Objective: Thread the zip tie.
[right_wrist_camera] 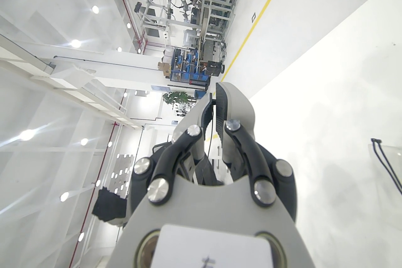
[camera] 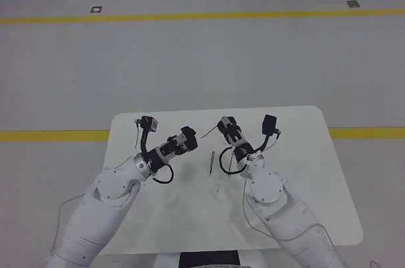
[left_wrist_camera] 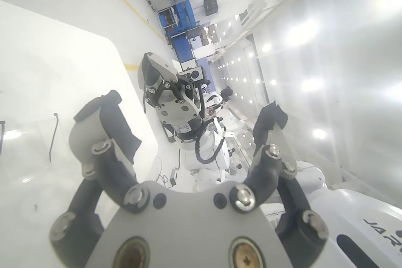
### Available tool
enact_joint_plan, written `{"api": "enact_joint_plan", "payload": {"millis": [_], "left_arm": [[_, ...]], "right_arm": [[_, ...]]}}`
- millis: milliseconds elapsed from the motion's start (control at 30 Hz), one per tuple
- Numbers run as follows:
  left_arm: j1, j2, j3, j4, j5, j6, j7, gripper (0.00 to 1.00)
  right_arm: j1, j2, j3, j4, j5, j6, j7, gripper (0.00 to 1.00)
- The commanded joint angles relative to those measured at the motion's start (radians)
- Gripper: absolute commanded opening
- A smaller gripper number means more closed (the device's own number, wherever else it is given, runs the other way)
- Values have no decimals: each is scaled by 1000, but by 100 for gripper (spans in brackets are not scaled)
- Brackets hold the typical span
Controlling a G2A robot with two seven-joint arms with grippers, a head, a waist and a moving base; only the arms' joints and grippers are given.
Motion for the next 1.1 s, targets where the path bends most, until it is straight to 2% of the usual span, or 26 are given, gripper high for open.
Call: {"api": "enact_joint_plan", "payload": {"millis": [0, 200, 400, 500, 600, 667, 933, 1067], "left_arm": [[6, -3, -2, 0, -19, 0, 25, 100], [14, -13, -3, 7, -40, 0, 31, 100], [11, -25, -3, 35, -74, 0, 18, 98], [7, -31, -2, 50, -84, 0, 8, 91], [3, -36, -2, 61, -89, 0, 1, 76], [0, -40, -2, 66, -89, 0, -3, 54], [-11, -54, -3, 89, -83, 0, -20, 36], [-13, -61, -5, 100, -82, 0, -27, 35]], "right_arm": [[-5, -3, 2, -2, 15, -2, -4, 0], [-11, -11, -1, -6, 21, 8, -5, 0], [-7, -22, -19, -6, 16, 16, -20, 0], [-3, -28, -29, -1, 11, 17, -26, 0], [2, -33, -35, 2, 7, 18, -26, 0], [4, -36, -37, 4, 7, 16, -24, 0], [11, -46, -42, 17, -12, 5, -16, 0], [13, -51, -43, 21, -19, 2, -14, 0]]}}
